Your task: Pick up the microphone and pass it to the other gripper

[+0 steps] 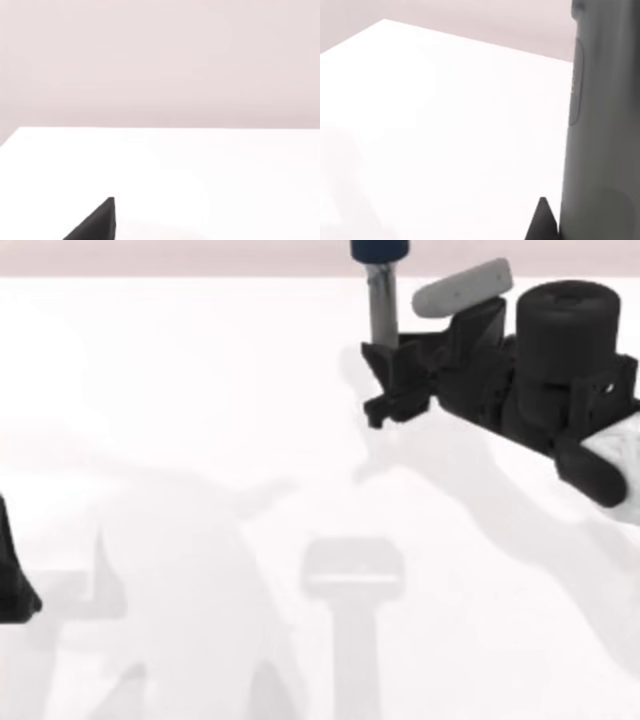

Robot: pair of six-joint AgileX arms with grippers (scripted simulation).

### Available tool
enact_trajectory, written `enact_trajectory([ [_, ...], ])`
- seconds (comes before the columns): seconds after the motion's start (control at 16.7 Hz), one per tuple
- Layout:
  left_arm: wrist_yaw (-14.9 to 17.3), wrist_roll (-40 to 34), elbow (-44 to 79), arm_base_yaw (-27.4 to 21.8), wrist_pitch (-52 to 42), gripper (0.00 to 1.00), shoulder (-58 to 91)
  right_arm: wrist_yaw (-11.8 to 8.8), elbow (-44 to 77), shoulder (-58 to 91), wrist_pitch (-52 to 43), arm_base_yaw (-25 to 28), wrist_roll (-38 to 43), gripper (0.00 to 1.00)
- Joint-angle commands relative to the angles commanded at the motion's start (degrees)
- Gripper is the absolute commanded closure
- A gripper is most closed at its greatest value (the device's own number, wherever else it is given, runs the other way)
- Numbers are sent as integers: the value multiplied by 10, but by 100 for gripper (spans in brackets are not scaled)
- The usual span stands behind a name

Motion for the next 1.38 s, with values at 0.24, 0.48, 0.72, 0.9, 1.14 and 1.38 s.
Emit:
enact_trajectory([
  [0.24, 0, 0, 0, 0, 0, 0, 0, -31, -34, -51, 118, -1, -50, 100],
  [0.48, 0, 0, 0, 0, 0, 0, 0, -38, -41, -66, 144, -2, -62, 100],
  [0.72, 0, 0, 0, 0, 0, 0, 0, -36, -39, -63, 145, -1, -61, 100],
  [0.9, 0, 0, 0, 0, 0, 0, 0, -12, -62, -62, 180, 24, -61, 100],
  [1.14, 0, 0, 0, 0, 0, 0, 0, 25, -100, -64, 236, 65, -58, 100],
  [1.38, 0, 0, 0, 0, 0, 0, 0, 25, -101, -63, 238, 65, -57, 100],
])
